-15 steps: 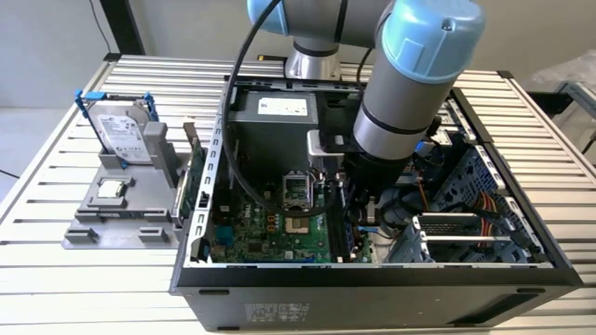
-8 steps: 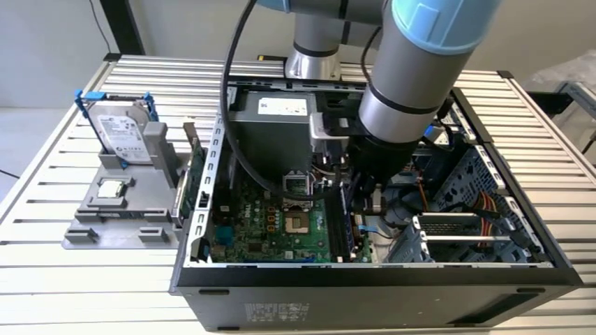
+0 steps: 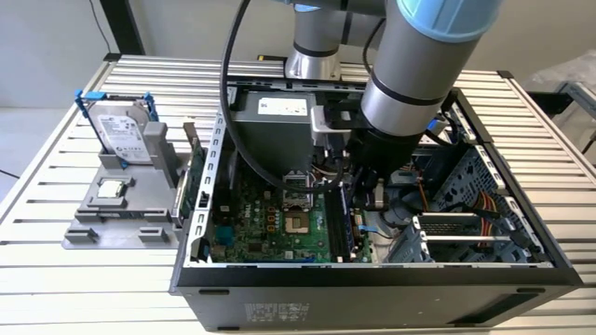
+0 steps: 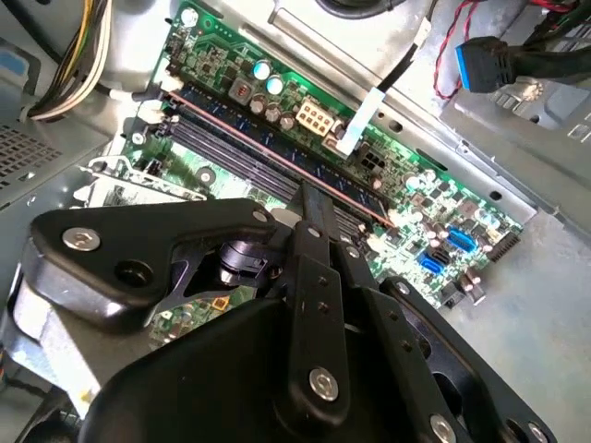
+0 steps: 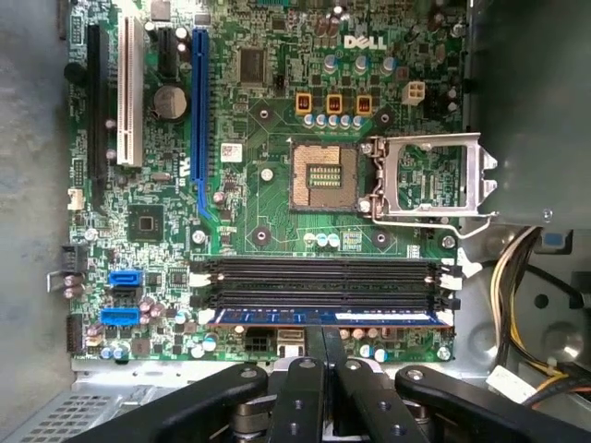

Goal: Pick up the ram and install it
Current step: 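Press down the ram until it locks into place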

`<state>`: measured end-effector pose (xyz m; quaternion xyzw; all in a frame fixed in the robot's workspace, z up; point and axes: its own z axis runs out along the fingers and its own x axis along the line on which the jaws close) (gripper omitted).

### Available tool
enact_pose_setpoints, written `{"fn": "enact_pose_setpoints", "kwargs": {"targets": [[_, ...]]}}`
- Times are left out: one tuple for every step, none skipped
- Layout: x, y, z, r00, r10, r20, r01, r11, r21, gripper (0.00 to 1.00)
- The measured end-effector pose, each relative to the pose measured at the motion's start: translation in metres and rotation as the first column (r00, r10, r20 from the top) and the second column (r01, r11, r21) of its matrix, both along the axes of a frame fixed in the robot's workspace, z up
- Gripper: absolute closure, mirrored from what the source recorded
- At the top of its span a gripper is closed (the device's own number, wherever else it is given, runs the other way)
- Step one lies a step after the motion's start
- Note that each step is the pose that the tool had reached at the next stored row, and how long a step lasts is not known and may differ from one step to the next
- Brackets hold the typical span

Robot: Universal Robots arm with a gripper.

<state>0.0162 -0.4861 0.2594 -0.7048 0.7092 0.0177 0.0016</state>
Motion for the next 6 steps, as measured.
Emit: {"fn": "enact_pose_setpoints", "kwargs": {"targets": [[0.0,0.0,0.0002,1.0,0.0,-0.0001,0.0,1.0,-0.0003,1.0],[0.0,0.0,0.0004,1.0,0.0,-0.0001,0.0,1.0,-0.0003,1.0],[0.0,0.0,0.0011,1.0,0.0,-0.0001,0.0,1.0,-0.0003,1.0],[0.0,0.0,0.0019,1.0,0.0,-0.0001,0.0,1.0,-0.0004,1.0],[0.0,0.0,0.002,1.0,0.0,-0.0001,0.0,1.0,-0.0003,1.0],[0.0,0.0,0.0021,1.0,0.0,-0.0001,0.0,1.0,-0.0003,1.0]]}}
